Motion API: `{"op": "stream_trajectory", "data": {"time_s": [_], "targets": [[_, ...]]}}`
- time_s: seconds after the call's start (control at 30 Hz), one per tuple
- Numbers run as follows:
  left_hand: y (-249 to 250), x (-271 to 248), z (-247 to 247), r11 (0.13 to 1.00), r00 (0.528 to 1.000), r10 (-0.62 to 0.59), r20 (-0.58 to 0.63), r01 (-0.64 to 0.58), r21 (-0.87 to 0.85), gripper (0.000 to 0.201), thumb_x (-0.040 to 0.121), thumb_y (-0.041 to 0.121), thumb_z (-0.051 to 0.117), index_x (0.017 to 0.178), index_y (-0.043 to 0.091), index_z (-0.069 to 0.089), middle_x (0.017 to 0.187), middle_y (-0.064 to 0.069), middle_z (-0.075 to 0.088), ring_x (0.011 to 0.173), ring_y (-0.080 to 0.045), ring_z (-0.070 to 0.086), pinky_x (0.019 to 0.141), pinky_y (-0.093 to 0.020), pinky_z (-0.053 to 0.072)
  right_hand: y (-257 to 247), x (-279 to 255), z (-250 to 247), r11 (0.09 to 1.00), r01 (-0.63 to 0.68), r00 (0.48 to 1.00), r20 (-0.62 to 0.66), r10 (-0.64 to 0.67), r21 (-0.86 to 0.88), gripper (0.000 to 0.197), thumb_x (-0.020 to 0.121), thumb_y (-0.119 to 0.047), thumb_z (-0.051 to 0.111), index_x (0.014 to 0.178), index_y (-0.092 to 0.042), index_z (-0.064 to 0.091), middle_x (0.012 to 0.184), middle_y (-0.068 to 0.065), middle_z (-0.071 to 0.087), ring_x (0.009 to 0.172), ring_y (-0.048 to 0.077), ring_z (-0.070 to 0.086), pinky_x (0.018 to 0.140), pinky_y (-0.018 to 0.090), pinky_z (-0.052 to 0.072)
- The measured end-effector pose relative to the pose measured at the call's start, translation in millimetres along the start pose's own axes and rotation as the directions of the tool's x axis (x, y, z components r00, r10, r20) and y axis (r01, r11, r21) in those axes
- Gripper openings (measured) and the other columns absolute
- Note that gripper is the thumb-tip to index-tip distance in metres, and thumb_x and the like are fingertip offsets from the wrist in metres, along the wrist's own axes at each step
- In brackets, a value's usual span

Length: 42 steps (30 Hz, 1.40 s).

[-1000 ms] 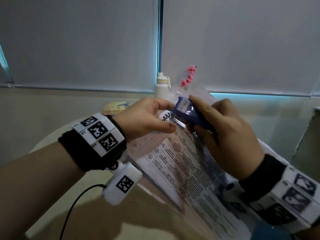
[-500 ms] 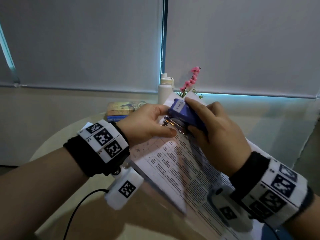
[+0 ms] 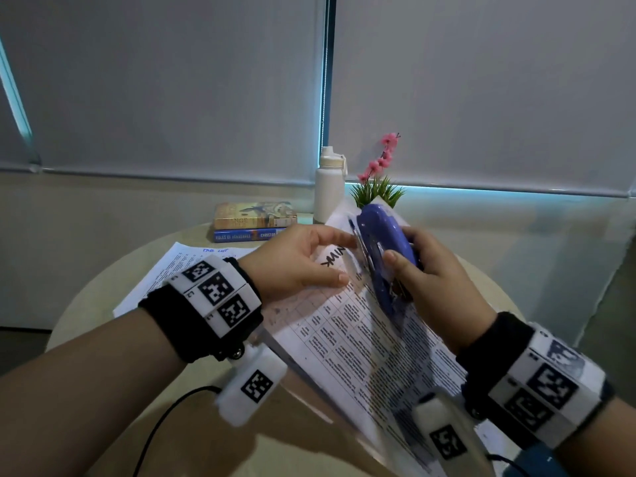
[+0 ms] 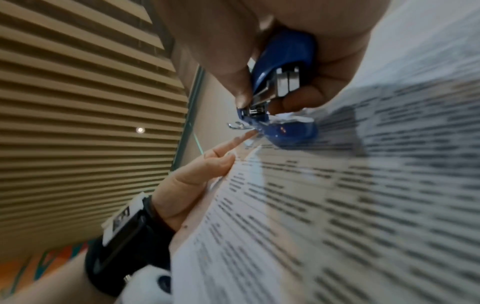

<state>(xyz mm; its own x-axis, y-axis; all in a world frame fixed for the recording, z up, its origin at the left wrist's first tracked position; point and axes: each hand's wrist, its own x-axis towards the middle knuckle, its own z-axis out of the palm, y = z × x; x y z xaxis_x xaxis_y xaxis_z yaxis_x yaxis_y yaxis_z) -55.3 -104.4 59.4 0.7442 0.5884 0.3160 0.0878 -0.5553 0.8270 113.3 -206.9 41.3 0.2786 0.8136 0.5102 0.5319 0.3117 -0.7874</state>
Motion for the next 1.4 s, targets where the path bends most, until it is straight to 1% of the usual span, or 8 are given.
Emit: {"op": "stream_trajectory", "data": {"time_s": [0.23,0.53,0.7,0.87,1.03,1.13,1.27,1.4], "targets": [[-5.6,-6.8,-10.4,0.998,0.99,0.051,-0.13,-0.054,-0.018,0.049,0.078,0.001,0.072,0.115,0.032,0.061,0.12,0.014,0.062,0.107,0.01,0.057,0.085,-0.001,0.041,6.7,1.2,-26.2,0.814,-0.266,0.952,0.011,0.305,0.516,0.014,0.091,-0.018,0.052,0.086,-0.006,0.058,0.05,-0.001,0.041,0.048,0.014,0.037,0.045,0.019,0.038],[-27.5,-32.9,-34.9,0.936,0.938,0.024,-0.345,-0.142,-0.321,0.049,0.067,0.007,0.072,0.108,0.033,0.066,0.12,0.009,0.065,0.108,-0.018,0.065,0.085,-0.028,0.056,48.6,-15.9,-68.5,0.873,-0.291,0.918,-0.145,0.37,0.39,0.02,0.091,-0.013,0.054,0.071,-0.015,0.059,0.046,-0.004,0.043,0.048,0.013,0.03,0.044,0.02,0.023],[-37.1,-36.6,-32.3,0.913,0.958,-0.055,-0.28,-0.065,-0.402,0.054,0.073,0.0,0.067,0.115,0.033,0.061,0.128,0.008,0.06,0.112,-0.025,0.063,0.083,-0.033,0.058,50.3,-13.2,-66.1,0.863,-0.31,0.941,0.002,0.337,0.4,0.07,0.024,-0.061,0.085,0.079,-0.021,0.072,0.077,0.007,0.069,0.067,0.019,0.062,0.062,0.032,0.051],[-25.2,-37.3,-49.7,0.904,0.923,0.127,-0.362,0.043,0.426,0.066,0.077,0.031,0.073,0.135,0.037,0.041,0.144,0.004,0.037,0.128,-0.008,0.037,0.109,-0.016,0.026,43.8,-16.2,-65.9,0.909,-0.229,0.972,0.024,0.235,0.349,0.079,0.025,-0.07,0.08,0.088,-0.022,0.072,0.088,0.018,0.068,0.079,0.024,0.06,0.074,0.037,0.045],[43.0,12.9,-22.8,0.656,0.965,0.248,0.081,-0.229,0.719,0.079,0.072,0.055,0.066,0.142,0.032,0.036,0.149,0.002,0.034,0.139,-0.016,0.026,0.111,-0.026,0.018,21.0,-18.3,-60.2,0.947,-0.149,0.981,0.165,0.104,0.286,0.076,0.036,-0.068,0.08,0.095,-0.02,0.071,0.09,0.013,0.07,0.079,0.021,0.064,0.071,0.032,0.051],[57.0,43.8,0.8,0.734,0.968,0.001,0.249,-0.17,0.657,0.068,0.078,0.031,0.075,0.137,0.023,0.043,0.131,0.005,0.053,0.119,-0.011,0.05,0.103,-0.024,0.038,11.2,-17.3,-56.5,0.96,-0.113,0.977,0.203,0.061,0.256,0.071,0.042,-0.068,0.077,0.095,-0.021,0.071,0.091,0.015,0.069,0.08,0.023,0.063,0.075,0.039,0.048],[54.2,51.8,2.1,0.837,0.967,0.014,0.253,-0.149,0.527,0.075,0.079,0.014,0.073,0.142,0.025,0.033,0.094,0.01,0.059,0.08,-0.008,0.057,0.073,-0.018,0.05,8.7,-16.3,-61.6,0.943,-0.125,0.978,0.199,0.065,0.309,0.074,0.04,-0.063,0.081,0.096,-0.016,0.07,0.084,0.01,0.069,0.074,0.018,0.064,0.062,0.025,0.051],[45.8,46.6,-11.9,0.966,0.949,0.048,0.312,-0.124,0.226,0.082,0.074,0.015,0.068,0.139,0.04,0.024,0.099,-0.028,0.066,0.082,-0.042,0.067,0.078,-0.054,0.056,13.8,-15.2,-70.9,0.886,-0.182,0.982,0.125,0.141,0.427,0.081,0.029,-0.058,0.086,0.092,-0.01,0.07,0.082,0.009,0.067,0.067,0.015,0.062,0.053,0.019,0.049]]}}
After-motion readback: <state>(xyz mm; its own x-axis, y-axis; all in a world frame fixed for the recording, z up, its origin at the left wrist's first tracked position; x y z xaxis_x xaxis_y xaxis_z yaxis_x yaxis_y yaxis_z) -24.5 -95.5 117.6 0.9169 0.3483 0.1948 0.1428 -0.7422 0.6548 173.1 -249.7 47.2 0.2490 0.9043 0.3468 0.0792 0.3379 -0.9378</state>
